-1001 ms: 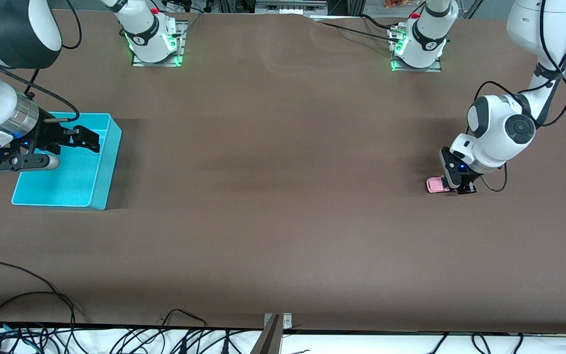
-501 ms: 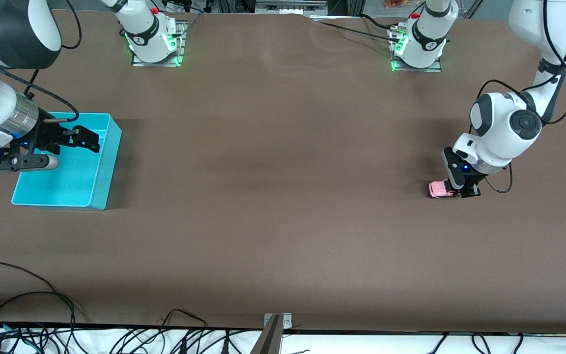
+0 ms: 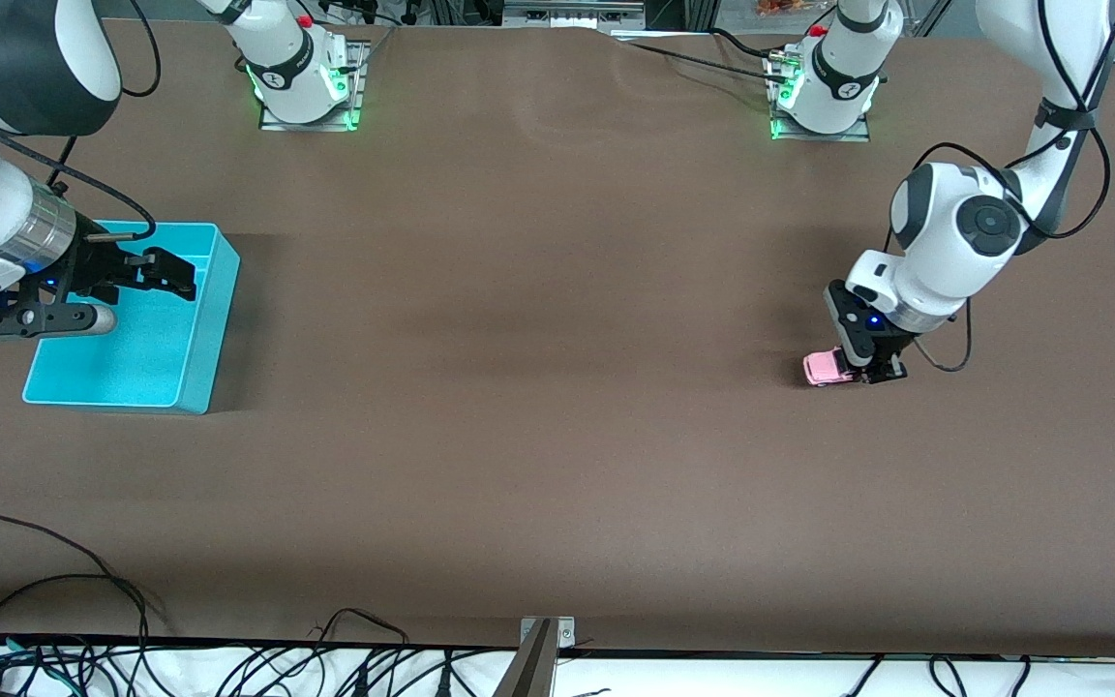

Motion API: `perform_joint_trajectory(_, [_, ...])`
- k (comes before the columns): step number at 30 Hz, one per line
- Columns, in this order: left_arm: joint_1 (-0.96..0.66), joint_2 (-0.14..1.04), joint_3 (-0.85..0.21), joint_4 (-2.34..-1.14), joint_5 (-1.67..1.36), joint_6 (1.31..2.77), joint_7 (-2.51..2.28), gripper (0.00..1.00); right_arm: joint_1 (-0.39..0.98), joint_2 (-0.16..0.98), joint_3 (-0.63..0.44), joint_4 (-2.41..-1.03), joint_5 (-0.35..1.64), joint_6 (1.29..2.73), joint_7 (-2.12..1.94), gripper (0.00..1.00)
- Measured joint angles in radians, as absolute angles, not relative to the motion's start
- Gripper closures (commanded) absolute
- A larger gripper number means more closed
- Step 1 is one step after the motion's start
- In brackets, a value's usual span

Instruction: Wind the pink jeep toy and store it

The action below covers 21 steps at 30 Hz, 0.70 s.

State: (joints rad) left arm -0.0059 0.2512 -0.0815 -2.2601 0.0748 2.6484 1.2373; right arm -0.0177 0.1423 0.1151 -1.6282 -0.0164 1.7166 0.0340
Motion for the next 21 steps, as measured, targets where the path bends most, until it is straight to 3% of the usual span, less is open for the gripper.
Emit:
perform_joint_trajectory(10, [-0.039, 0.267, -0.081, -2.265, 0.103, 2.627, 1.224, 1.00, -0.018, 0.142, 0.115, -1.628, -0.016, 1.717, 0.034, 0.00])
perform_joint_trajectory(21, [-0.066, 0.368, -0.081, -2.247, 0.113, 2.629, 1.224, 1.00, -0.018, 0.142, 0.115, -1.628, -0.016, 1.717, 0.034, 0.00])
